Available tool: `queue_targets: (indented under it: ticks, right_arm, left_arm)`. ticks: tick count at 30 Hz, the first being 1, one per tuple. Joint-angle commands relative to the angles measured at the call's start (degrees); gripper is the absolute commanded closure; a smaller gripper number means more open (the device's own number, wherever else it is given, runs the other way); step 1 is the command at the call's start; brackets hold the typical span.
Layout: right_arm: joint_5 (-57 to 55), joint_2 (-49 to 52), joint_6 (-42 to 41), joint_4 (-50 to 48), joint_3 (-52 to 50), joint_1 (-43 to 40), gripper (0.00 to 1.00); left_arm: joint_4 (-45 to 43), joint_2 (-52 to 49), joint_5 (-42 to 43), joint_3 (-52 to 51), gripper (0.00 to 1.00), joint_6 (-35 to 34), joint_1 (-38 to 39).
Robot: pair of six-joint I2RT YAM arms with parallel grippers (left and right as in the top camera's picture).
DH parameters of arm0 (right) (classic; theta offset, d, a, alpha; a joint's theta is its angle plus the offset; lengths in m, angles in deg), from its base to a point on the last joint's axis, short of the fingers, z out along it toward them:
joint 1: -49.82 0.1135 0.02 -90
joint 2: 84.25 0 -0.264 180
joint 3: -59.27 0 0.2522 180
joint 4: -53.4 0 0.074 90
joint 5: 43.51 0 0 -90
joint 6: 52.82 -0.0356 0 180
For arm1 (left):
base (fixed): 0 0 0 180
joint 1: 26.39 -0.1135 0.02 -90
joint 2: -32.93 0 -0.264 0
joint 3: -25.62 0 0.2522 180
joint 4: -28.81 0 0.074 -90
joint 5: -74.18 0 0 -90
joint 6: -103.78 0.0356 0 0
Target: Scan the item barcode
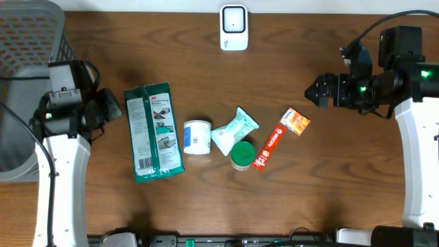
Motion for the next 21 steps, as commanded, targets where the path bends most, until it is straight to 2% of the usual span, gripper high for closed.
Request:
queue_targets:
  ticks: [1, 9, 10, 12, 15, 21]
  right_arm:
    - [0.28, -0.04, -0.35, 0.04, 1.01, 0.09, 0.01]
    - [0.28, -0.04, -0.35, 0.04, 1.01, 0.09, 0.01]
    - [0.28, -0.04, -0.35, 0.04, 1.01, 0.09, 0.01]
    - [0.28, -0.04, -0.35, 0.04, 1.01, 0.09, 0.01]
    - [0.28, -0.04, -0.35, 0.04, 1.01, 0.09, 0.01]
    - [0.33, -0.04, -0.46, -0.70, 1.01, 0.09, 0.01]
  left_arm:
    - [-1.18, 1.60, 0.37, 1.38, 0.93, 0.87, 2.64]
    - [-2.10, 1.33, 1.60, 1.38, 0.91, 2.01, 11.80]
    - [-2.12, 1.33, 1.62, 1.42, 0.84, 1.99, 12.52]
    - [-2.10, 1.33, 1.62, 1.42, 0.57, 1.97, 13.75]
    - [-2.05, 1.33, 1.62, 1.42, 0.36, 1.99, 14.95]
    - [-2.08, 1.33, 1.64, 1.40, 0.22, 1.97, 15.02]
